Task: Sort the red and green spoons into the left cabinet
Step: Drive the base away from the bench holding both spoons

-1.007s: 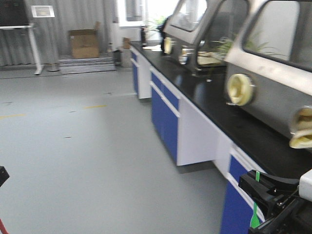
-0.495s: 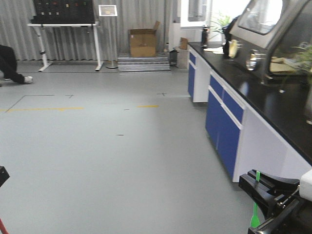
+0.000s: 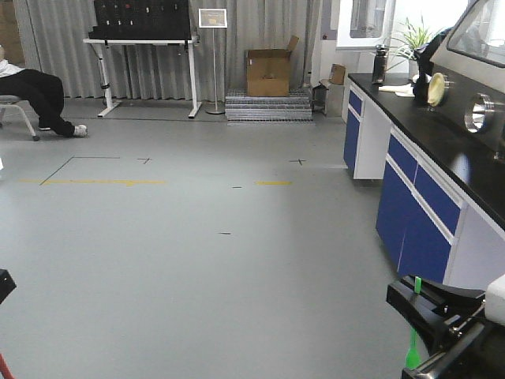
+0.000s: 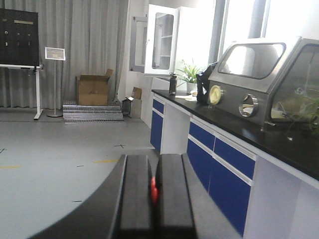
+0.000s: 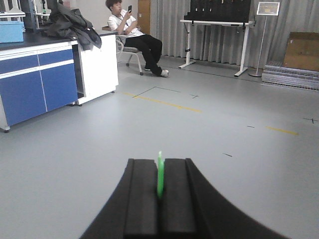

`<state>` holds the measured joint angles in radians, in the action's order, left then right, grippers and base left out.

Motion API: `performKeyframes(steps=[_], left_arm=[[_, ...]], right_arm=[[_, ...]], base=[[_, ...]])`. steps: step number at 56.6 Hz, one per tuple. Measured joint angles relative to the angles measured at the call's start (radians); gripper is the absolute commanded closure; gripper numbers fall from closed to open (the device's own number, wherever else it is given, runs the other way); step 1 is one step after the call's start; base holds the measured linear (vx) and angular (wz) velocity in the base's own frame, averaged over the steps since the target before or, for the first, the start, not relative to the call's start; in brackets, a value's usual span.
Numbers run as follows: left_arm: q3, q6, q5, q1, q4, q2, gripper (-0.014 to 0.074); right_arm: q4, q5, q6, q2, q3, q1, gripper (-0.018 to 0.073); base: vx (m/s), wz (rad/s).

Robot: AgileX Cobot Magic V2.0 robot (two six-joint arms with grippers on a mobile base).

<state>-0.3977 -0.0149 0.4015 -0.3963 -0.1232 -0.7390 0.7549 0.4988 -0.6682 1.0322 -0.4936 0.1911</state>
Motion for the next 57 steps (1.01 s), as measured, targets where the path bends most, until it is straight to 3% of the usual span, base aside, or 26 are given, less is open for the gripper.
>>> performKeyframes(steps=[57], left_arm=[[0.001, 0.000, 0.000, 0.000, 0.000, 0.000, 0.0596]], right_arm=[[0.000, 0.000, 0.000, 0.000, 0.000, 0.000, 0.0565]], base=[[0.63, 0.18]])
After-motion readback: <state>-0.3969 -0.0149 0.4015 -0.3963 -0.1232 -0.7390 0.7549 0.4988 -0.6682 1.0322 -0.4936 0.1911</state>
